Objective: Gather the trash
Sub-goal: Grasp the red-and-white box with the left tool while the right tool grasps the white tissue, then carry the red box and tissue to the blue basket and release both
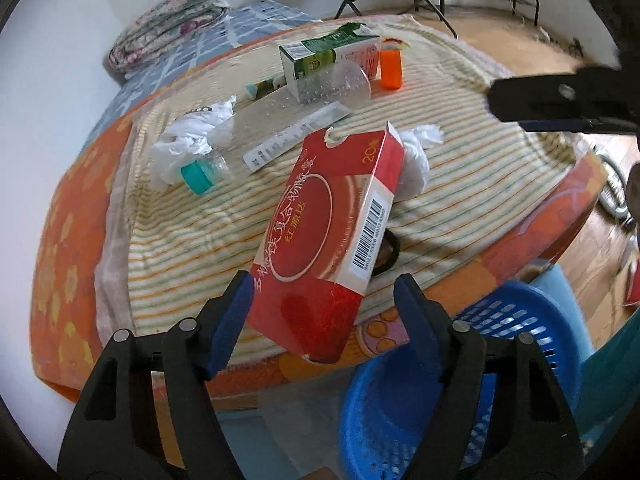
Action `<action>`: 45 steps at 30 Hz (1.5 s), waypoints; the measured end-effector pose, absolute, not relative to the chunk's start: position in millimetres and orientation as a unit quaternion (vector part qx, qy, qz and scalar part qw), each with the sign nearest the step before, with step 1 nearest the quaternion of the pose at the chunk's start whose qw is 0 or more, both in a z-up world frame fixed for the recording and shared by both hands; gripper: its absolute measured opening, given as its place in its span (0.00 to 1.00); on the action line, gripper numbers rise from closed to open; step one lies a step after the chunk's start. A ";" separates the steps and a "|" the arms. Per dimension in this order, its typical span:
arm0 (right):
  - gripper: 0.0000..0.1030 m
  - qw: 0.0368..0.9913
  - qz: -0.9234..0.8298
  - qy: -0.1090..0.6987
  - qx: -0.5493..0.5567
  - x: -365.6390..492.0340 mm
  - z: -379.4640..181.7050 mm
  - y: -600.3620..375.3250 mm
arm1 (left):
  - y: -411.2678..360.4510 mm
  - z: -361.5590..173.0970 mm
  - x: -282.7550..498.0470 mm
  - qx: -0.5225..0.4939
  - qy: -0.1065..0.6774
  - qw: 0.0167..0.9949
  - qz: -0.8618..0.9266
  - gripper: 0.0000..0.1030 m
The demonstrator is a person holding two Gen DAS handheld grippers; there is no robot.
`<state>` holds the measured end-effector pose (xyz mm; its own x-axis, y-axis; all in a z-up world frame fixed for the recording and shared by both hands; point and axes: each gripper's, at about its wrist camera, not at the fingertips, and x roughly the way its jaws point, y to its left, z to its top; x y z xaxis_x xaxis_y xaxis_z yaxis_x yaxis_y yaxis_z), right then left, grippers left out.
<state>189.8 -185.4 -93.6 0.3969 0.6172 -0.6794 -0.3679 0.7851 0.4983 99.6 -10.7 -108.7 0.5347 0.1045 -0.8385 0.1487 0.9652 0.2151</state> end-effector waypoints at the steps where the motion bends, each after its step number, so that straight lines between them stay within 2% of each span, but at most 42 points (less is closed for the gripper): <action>1: 0.83 0.820 0.300 0.467 0.142 193.9 -97.7 -182.9 | -10.5 -110.1 101.1 0.133 0.484 0.865 -0.012 0.72; 3: 0.82 0.814 0.300 0.475 0.151 200.1 -103.7 -179.3 | -8.1 -110.7 104.4 0.135 0.485 0.864 -0.009 0.63; 5: 0.80 0.808 0.301 0.482 0.156 204.2 -108.3 -175.1 | -3.2 -109.4 107.8 0.131 0.485 0.865 -0.005 0.60; 6: 0.75 0.804 0.304 0.486 0.158 206.6 -111.3 -172.0 | -1.5 -108.9 109.0 0.127 0.485 0.865 -0.003 0.58; 9: 0.71 0.795 0.311 0.496 0.160 211.1 -118.2 -164.3 | 9.6 -104.5 113.6 0.109 0.485 0.867 0.004 0.48; 13: 0.65 0.789 0.318 0.501 0.160 215.8 -123.2 -154.8 | 24.5 -96.7 121.1 0.090 0.478 0.874 0.015 0.47; 18: 0.62 0.785 0.322 0.504 0.160 222.4 -127.4 -142.7 | 30.1 -98.2 132.6 0.074 0.480 0.874 0.012 0.47; 20: 0.58 0.784 0.322 0.506 0.158 223.5 -128.5 -139.6 | 29.5 -100.9 137.5 0.070 0.483 0.873 0.008 0.46; 21: 0.55 0.783 0.322 0.509 0.154 224.9 -130.0 -136.0 | 28.9 -101.8 140.3 0.070 0.483 0.873 0.006 0.38; 23: 0.51 0.783 0.320 0.513 0.151 226.1 -132.4 -131.2 | 27.6 -101.1 142.3 0.065 0.482 0.874 -0.002 0.34; 25: 0.38 0.782 0.316 0.518 0.144 226.8 -134.8 -127.7 | 28.0 -96.5 141.9 0.052 0.476 0.878 -0.016 0.27; 27: 0.31 0.778 0.320 0.520 0.146 227.1 -136.8 -124.7 | 27.4 -91.1 138.9 0.044 0.468 0.882 -0.024 0.21; 30: 0.21 0.777 0.326 0.517 0.150 225.7 -136.4 -125.8 | 26.9 -82.5 134.0 0.048 0.453 0.890 -0.025 0.19; 32: 0.19 0.780 0.329 0.512 0.147 223.7 -134.5 -126.5 | 29.9 -78.2 131.4 0.039 0.448 0.893 -0.027 0.19; 38: 0.18 0.792 0.339 0.488 0.138 209.7 -116.1 -135.9 | 44.4 -60.5 118.0 -0.003 0.435 0.900 -0.036 0.19; 45: 0.18 0.829 0.345 0.436 0.060 169.1 -81.2 -151.1 | 58.5 -36.7 85.9 -0.040 0.417 0.906 -0.055 0.19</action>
